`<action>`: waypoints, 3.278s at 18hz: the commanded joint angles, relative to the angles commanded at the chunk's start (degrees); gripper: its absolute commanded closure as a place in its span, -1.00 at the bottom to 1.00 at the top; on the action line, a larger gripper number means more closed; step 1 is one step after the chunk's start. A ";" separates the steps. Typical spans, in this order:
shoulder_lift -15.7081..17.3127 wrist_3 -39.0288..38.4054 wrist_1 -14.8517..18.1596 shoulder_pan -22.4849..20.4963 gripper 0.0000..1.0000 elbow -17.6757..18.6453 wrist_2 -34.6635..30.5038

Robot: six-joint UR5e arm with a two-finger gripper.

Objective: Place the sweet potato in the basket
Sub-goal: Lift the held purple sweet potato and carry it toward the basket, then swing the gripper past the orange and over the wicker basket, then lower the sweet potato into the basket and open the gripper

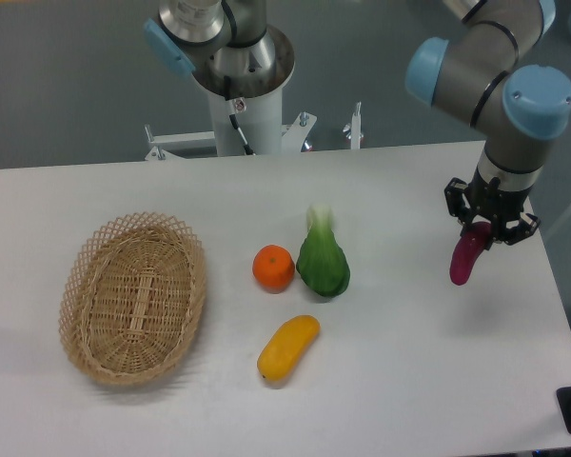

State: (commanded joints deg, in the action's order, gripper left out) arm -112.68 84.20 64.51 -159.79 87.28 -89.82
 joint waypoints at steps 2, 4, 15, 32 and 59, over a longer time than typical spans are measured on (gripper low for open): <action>0.00 0.00 0.09 0.09 0.98 0.09 -0.09; 0.00 -0.09 0.09 0.26 0.97 0.09 -0.09; 0.44 -2.63 0.70 4.65 0.93 0.79 -0.09; 7.91 -22.84 -0.09 32.06 0.92 11.95 0.44; 5.27 -34.72 -1.06 47.12 -1.00 10.73 -0.09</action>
State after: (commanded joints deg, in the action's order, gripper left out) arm -107.40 49.48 63.46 -112.67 98.01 -89.91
